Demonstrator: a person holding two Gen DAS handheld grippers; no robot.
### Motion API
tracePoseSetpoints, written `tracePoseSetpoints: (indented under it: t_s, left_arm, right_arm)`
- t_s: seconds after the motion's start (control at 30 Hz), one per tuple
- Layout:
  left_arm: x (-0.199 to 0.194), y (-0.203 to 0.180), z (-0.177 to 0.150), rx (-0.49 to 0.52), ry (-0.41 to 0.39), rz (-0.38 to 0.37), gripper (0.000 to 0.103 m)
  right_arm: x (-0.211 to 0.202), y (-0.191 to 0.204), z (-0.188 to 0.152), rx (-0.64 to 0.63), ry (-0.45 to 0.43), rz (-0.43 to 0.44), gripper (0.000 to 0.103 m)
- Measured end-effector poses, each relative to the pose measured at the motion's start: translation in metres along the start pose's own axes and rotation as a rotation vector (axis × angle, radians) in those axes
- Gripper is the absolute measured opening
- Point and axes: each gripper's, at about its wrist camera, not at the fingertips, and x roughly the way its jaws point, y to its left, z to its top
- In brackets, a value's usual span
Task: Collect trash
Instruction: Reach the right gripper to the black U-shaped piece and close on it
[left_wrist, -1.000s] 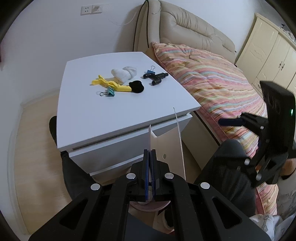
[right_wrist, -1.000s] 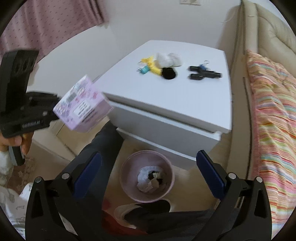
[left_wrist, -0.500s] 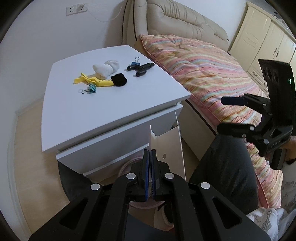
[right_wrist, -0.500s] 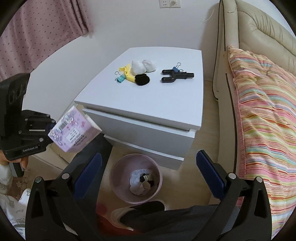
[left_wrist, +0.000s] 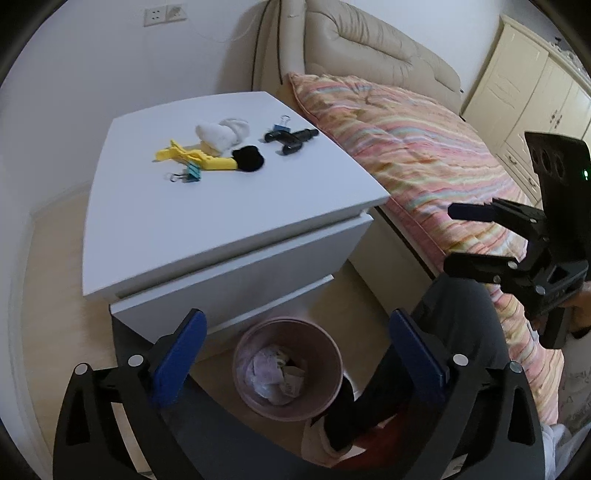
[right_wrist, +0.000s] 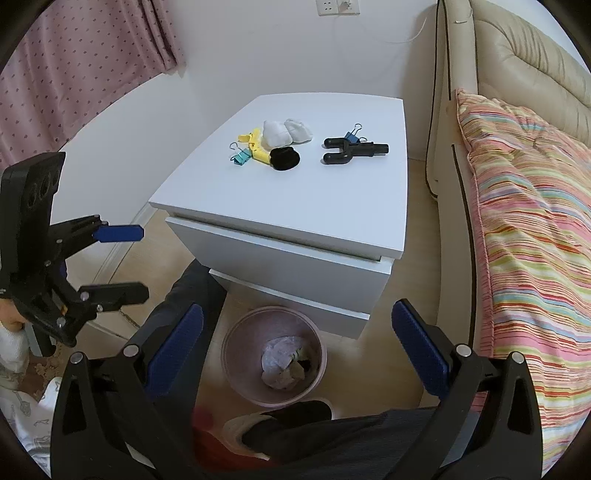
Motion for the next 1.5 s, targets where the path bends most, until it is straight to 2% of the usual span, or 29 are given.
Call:
tracePoseSetpoints:
  t_s: [0.43,0.73,1.1,1.5]
  left_arm:
    - [-0.006,0.012,0.002,-0.044,-0.024,0.020,0.095]
    - [-0.019,0.019,0.018,-0.058,-0.051,0.030,0.095]
    - [-0.041,0.032,0.045,-0.071,-0.103,0.030,0.095]
    - [-0.050,0.042,0.066,-0.074,-0.127,0.029,0.095]
  right_arm:
    - [-0.003,0.004,0.001,-0.001,-0.007,0.020,0.100]
    - [-0.013,0.002,0.015,0.010,-0.030,0.015,0.100]
    - [-0.019,-0.006,0.052,0.027,-0.043,-0.017,0.100]
    - [0.015,-0.028,0.121,0.006,0.021,-0.078,0.100]
